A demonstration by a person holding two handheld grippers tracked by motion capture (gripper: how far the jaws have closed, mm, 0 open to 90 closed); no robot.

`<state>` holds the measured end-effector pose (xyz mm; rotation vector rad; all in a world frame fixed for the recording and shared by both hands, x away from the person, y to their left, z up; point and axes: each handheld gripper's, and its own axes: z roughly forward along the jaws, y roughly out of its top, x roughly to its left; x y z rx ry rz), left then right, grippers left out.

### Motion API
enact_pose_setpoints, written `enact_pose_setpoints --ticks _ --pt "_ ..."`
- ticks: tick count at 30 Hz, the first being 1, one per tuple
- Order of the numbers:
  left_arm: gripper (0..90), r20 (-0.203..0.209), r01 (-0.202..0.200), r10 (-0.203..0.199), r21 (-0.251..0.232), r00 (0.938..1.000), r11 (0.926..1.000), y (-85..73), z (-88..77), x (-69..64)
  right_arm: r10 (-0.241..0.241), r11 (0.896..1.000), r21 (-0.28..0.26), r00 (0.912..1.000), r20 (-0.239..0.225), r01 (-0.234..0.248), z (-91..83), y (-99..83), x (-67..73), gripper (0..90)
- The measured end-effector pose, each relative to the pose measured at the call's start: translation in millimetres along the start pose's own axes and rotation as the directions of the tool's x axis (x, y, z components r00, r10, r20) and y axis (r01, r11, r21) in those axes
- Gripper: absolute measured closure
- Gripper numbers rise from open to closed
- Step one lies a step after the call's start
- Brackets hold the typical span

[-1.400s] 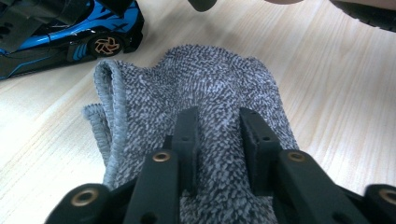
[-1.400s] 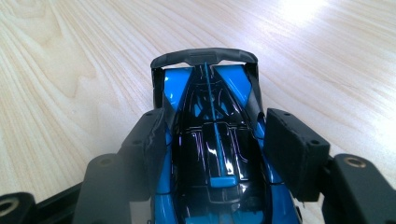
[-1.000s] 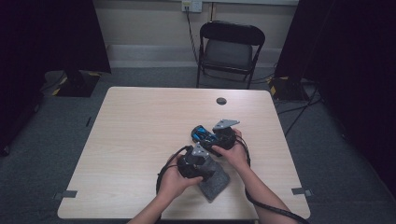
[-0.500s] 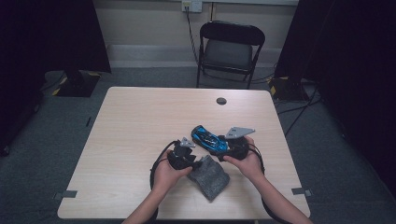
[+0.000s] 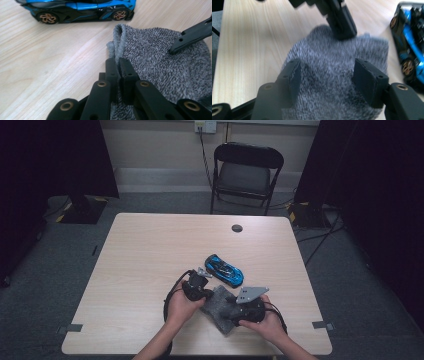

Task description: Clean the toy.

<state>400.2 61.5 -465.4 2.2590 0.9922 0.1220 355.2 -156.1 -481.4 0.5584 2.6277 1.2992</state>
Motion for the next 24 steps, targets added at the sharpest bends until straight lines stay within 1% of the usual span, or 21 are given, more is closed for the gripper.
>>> enact_pose_setpoints --ticks 2,3,4,5,6,7,8,9,10,11,12,13,14,15,16,18,19,21,22,23,24 --pt "88.9 0.004 0.000 0.000 0.011 1.0000 0.9999 -0.5 -1.3 1.2 0.014 1.000 0.004 0.9999 -0.005 -0.014 1.2 -2.4 -1.1 38.7" --pt "89.0 -0.005 0.006 -0.006 0.006 1.0000 1.0000 -1.2 -2.1 2.1 0.009 1.000 0.027 1.0000 0.000 -0.009 3.5 -6.9 -2.9 38.8" --pt "89.0 0.001 0.007 -0.007 0.005 1.0000 1.0000 -1.5 -2.9 3.7 0.009 1.000 0.027 1.0000 0.000 -0.009 3.5 -6.9 -2.9 38.8" --pt "89.2 -0.005 0.019 -0.019 -0.002 0.9998 0.9998 -2.5 -5.1 6.6 0.022 0.999 0.026 0.9997 -0.007 -0.021 4.7 -9.9 -3.6 38.8" --pt "89.2 -0.005 0.019 -0.019 -0.002 0.9998 0.9998 -2.5 -5.1 6.6 0.022 0.999 0.026 0.9997 -0.007 -0.021 4.7 -9.9 -3.6 38.8" --pt "89.0 0.014 0.022 -0.022 -0.011 0.9997 0.9997 -2.6 -6.0 9.7 0.027 0.999 0.028 0.9996 -0.002 -0.027 5.4 -11.4 -2.8 38.0" --pt "87.5 0.013 0.031 -0.030 -0.034 0.9995 0.9990 -2.4 -6.5 10.1 0.024 0.999 0.034 0.9997 -0.002 -0.024 5.9 -11.3 -2.0 37.8" --pt "81.3 0.017 0.025 -0.024 -0.067 0.9996 0.9974 -1.5 -7.2 10.8 0.017 0.999 0.041 0.9998 0.004 -0.017 6.4 -11.2 -0.9 37.5" --pt "72.2 0.017 0.025 -0.024 -0.067 0.9996 0.9974 -1.5 -7.2 10.8 0.017 0.999 0.041 0.9998 0.004 -0.017 6.4 -11.2 -0.9 37.5" --pt "59.2 0.020 0.012 -0.009 -0.130 0.9998 0.9914 3.0 -6.9 12.1 0.019 0.998 0.053 0.9997 0.014 -0.020 8.5 -11.7 1.0 37.0" --pt "49.0 0.020 0.012 -0.009 -0.130 0.9998 0.9914 3.0 -6.9 12.1 0.019 0.998 0.053 0.9997 0.014 -0.020 8.5 -11.7 1.0 37.0" --pt "42.8 -0.007 -0.037 0.037 -0.174 0.9993 0.9840 10.9 -5.5 13.8 0.022 0.998 0.059 0.9996 0.019 -0.023 8.9 -10.9 1.5 37.0" --pt "41.8 -0.007 -0.037 0.037 -0.174 0.9993 0.9840 10.9 -5.5 13.8 0.019 0.998 0.063 0.9996 0.020 -0.021 9.3 -10.8 1.7 37.1" --pt "39.6 -0.003 -0.060 0.060 -0.206 0.9982 0.9768 20.8 -2.9 16.9 0.021 0.998 0.063 0.9995 0.024 -0.022 9.6 -10.9 2.0 37.1" --pt "35.1 0.005 -0.064 0.066 -0.210 0.9978 0.9756 25.9 0.2 18.4 0.023 0.998 0.063 0.9992 0.032 -0.025 10.2 -11.2 2.7 37.1" --pt "28.9 -0.002 -0.077 0.079 -0.197 0.9969 0.9773 36.6 7.5 21.3 0.024 0.997 0.070 0.9988 0.042 -0.027 10.7 -10.5 3.7 37.5" --pt "26.2 -0.003 -0.098 0.099 -0.194 0.9951 0.9762 42.0 10.8 23.3 0.029 0.997 0.075 0.9986 0.045 -0.032 11.0 -9.8 4.0 37.6" --pt "23.5 -0.022 -0.122 0.120 -0.192 0.9925 0.9737 52.1 18.0 26.6 0.025 0.996 0.084 0.9980 0.058 -0.030 11.5 -9.0 5.8 37.8" --pt "22.5 -0.022 -0.122 0.120 -0.192 0.9925 0.9737 52.1 18.0 26.6 0.026 0.996 0.085 0.9977 0.063 -0.031 11.4 -8.9 6.3 37.9" --pt "22.8 -0.021 -0.134 0.132 -0.197 0.9910 0.9712 60.9 24.7 29.7 0.030 0.996 0.084 0.9975 0.064 -0.035 11.3 -9.2 6.5 38.0" --pt "22.2 -0.025 -0.139 0.137 -0.200 0.9903 0.9698 64.9 27.8 30.8 0.035 0.996 0.083 0.9973 0.065 -0.040 11.2 -9.4 6.9 38.2"
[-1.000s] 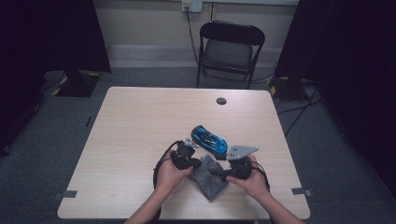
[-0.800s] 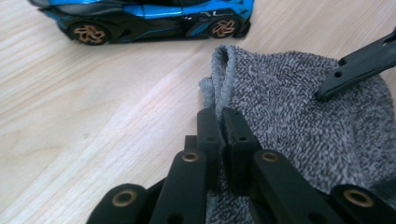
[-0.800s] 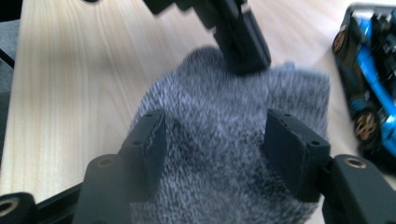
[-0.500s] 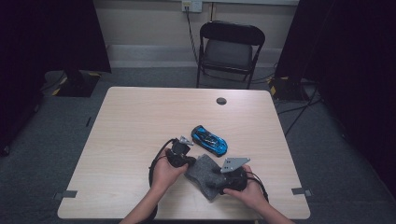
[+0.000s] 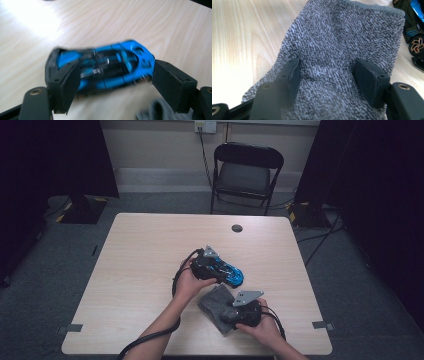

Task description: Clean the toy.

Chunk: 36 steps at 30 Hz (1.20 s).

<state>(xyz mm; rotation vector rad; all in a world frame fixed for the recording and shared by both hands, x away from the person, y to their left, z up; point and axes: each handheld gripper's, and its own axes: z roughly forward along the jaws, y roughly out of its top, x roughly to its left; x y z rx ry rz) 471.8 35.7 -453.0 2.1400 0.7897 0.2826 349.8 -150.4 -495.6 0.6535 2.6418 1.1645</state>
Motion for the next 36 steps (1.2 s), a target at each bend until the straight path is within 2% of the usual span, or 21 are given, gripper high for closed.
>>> enact_pose_setpoints --ticks 6,7,11,12,13,14,15,16,18,20,25,30,36 --pt "20.0 0.028 -0.046 0.045 0.020 0.9986 0.9987 7.4 17.3 3.5 0.005 1.000 0.012 0.9999 0.013 -0.005 -0.6 1.0 1.7 41.6" --pt "20.0 0.036 -0.076 0.075 0.028 0.9965 0.9967 6.9 24.1 4.0 0.004 1.000 0.011 0.9999 0.014 -0.004 -1.2 0.7 1.3 43.0" --pt "20.6 0.042 -0.075 0.073 0.044 0.9964 0.9962 4.5 34.1 4.1 0.006 1.000 0.010 0.9999 0.015 -0.006 -2.7 -0.2 0.4 47.5" --pt "18.1 0.042 -0.075 0.073 0.044 0.9964 0.9962 4.5 34.1 4.1 0.006 1.000 0.012 0.9999 0.013 -0.006 -3.2 -0.1 0.1 49.1" --pt "17.3 0.041 -0.102 0.100 0.047 0.9941 0.9937 4.1 35.0 2.4 0.002 1.000 0.012 0.9999 0.014 -0.003 -3.7 -0.3 -0.7 51.3" --pt "17.9 0.041 -0.102 0.100 0.047 0.9941 0.9937 4.1 35.0 2.4 0.006 1.000 0.012 0.9999 0.012 -0.006 -4.2 -0.7 -1.1 53.3" --pt "17.8 0.031 -0.141 0.139 0.064 0.9898 0.9880 4.1 35.5 0.7 0.007 1.000 0.014 0.9999 0.011 -0.007 -4.9 -0.8 -1.8 56.3" --pt "17.3 0.021 -0.155 0.154 0.068 0.9878 0.9855 3.4 35.7 -0.8 0.007 1.000 0.015 0.9999 0.012 -0.007 -5.8 -0.9 -2.9 60.0" --pt "17.1 0.020 -0.152 0.151 0.068 0.9884 0.9860 3.2 35.6 -1.1 0.011 1.000 0.018 0.9999 0.011 -0.011 -7.3 -1.2 -4.7 64.9" --pt "17.1 0.018 -0.155 0.154 0.066 0.9879 0.9857 2.5 35.3 -1.3 0.019 1.000 0.017 0.9998 0.011 -0.019 -7.8 -1.7 -5.2 65.8" --pt "17.1 0.000 -0.154 0.154 0.023 0.9880 0.9878 -2.6 35.9 -3.6 0.034 0.999 0.031 0.9992 0.022 -0.035 -10.0 -0.5 -4.9 72.6" --pt "17.2 0.000 -0.148 0.148 0.023 0.9889 0.9887 -2.3 36.2 -4.2 0.042 0.998 0.042 0.9989 0.023 -0.043 -13.3 0.0 -6.2 74.6" --pt "17.1 0.004 -0.153 0.153 0.043 0.9883 0.9873 -0.1 36.0 -3.9 0.078 0.996 0.039 0.9967 0.020 -0.079 -19.3 -2.3 -16.4 76.3"
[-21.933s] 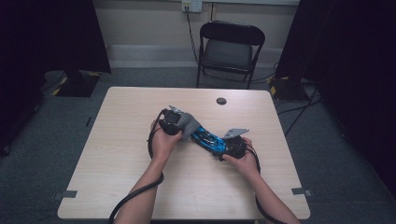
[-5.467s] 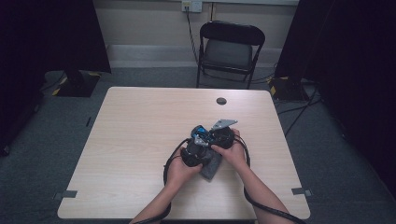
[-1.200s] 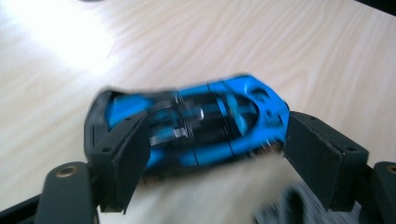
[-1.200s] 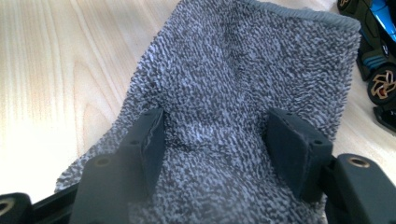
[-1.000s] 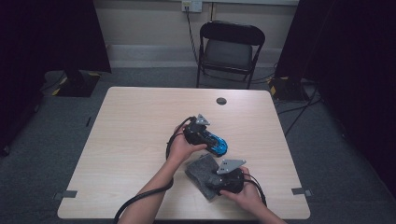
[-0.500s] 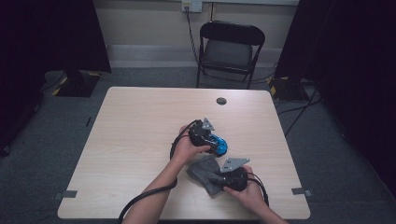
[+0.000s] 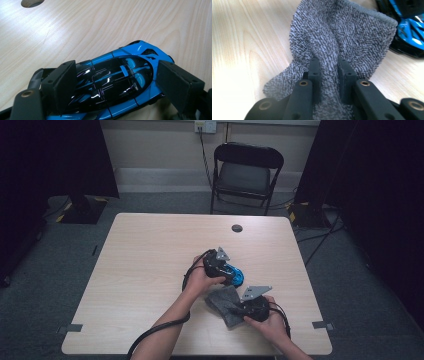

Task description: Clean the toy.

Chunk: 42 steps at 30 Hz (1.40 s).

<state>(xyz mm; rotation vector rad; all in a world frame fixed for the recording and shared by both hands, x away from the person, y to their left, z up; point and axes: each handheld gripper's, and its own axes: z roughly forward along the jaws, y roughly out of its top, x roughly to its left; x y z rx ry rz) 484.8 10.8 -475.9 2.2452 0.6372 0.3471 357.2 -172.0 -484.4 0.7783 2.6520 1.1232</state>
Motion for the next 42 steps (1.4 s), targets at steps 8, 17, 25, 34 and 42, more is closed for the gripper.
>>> enact_pose_setpoints --ticks 8,17,25,34,42 --pt "17.1 0.002 0.000 0.000 0.003 1.0000 1.0000 0.1 -0.2 0.4 0.020 0.999 -0.040 0.9995 0.024 -0.019 -7.4 -9.0 -6.1 50.7" --pt "17.2 0.000 0.004 -0.004 0.003 1.0000 1.0000 0.7 0.3 0.0 0.061 0.997 -0.042 0.9965 0.058 -0.058 -3.6 -8.3 -2.2 24.8" --pt "18.3 0.005 -0.002 0.002 0.004 1.0000 1.0000 0.7 0.0 1.3 0.016 1.000 0.026 0.9971 0.074 -0.018 0.3 -4.2 2.4 59.2" --pt "21.7 0.003 -0.017 0.017 -0.002 0.9998 0.9998 -1.1 -1.4 2.7 0.078 0.997 0.017 0.9963 0.036 -0.078 -8.0 -5.6 -2.1 73.5" --pt "21.5 0.000 -0.016 0.016 -0.003 0.9999 0.9999 -1.2 -1.3 1.3 0.201 0.979 -0.052 0.9707 0.132 -0.196 -50.3 -12.4 -31.1 73.5"
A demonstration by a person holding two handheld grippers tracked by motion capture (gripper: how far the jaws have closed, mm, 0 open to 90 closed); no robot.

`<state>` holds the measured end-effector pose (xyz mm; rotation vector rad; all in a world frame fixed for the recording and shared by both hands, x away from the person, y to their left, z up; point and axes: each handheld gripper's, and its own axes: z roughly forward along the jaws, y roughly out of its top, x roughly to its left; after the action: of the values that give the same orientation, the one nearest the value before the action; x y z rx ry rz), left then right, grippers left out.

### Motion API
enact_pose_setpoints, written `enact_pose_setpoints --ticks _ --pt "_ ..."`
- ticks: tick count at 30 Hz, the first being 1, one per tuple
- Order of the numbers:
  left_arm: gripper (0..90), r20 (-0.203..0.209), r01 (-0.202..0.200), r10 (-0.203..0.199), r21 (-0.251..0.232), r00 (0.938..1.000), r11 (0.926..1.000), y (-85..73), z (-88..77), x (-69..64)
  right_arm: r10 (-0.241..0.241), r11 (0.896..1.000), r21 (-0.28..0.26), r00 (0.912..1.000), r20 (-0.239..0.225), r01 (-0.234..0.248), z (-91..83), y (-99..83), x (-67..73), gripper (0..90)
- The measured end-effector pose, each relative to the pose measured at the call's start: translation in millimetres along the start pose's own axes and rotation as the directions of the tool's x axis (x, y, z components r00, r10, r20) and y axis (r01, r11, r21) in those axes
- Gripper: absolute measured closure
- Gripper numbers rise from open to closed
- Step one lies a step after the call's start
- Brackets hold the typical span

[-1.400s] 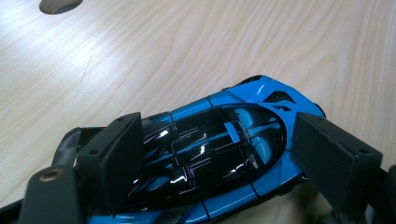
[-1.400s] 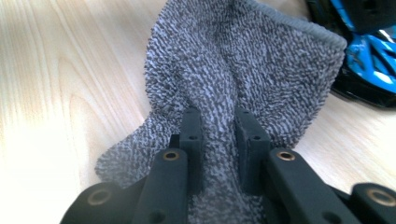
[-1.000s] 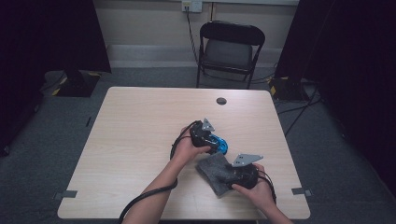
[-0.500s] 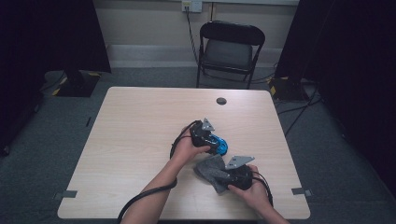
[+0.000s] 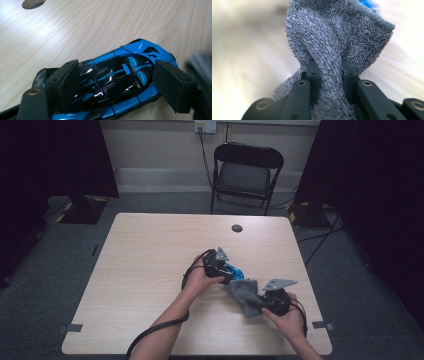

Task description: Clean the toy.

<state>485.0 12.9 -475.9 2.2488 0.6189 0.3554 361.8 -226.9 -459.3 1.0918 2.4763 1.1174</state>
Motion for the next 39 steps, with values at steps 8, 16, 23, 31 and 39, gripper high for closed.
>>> enact_pose_setpoints --ticks 8,16,23,31,39 --pt "21.5 0.003 -0.004 0.004 -0.008 1.0000 1.0000 -1.2 -0.3 0.9 0.161 0.987 -0.021 0.9695 0.185 -0.160 1.5 7.4 -54.3 73.4" --pt "20.7 0.006 0.006 -0.006 0.003 1.0000 1.0000 0.8 0.3 0.6 0.142 0.985 0.054 0.9540 0.264 -0.162 28.8 12.6 -60.3 73.2" --pt "12.7 -0.001 0.042 -0.042 0.009 0.9991 0.9991 3.3 3.7 -5.1 0.101 0.986 0.106 0.9650 0.242 -0.129 33.6 17.8 -50.7 73.0" --pt "11.8 0.003 0.042 -0.042 0.028 0.9991 0.9987 6.5 4.7 -6.4 0.041 0.986 0.151 0.9843 0.172 -0.067 36.3 19.7 -29.6 73.0" --pt "11.6 0.013 0.040 -0.040 0.028 0.9991 0.9988 6.7 4.6 -6.6 0.054 0.987 0.149 0.9950 0.084 -0.066 33.4 14.5 -21.0 72.9"
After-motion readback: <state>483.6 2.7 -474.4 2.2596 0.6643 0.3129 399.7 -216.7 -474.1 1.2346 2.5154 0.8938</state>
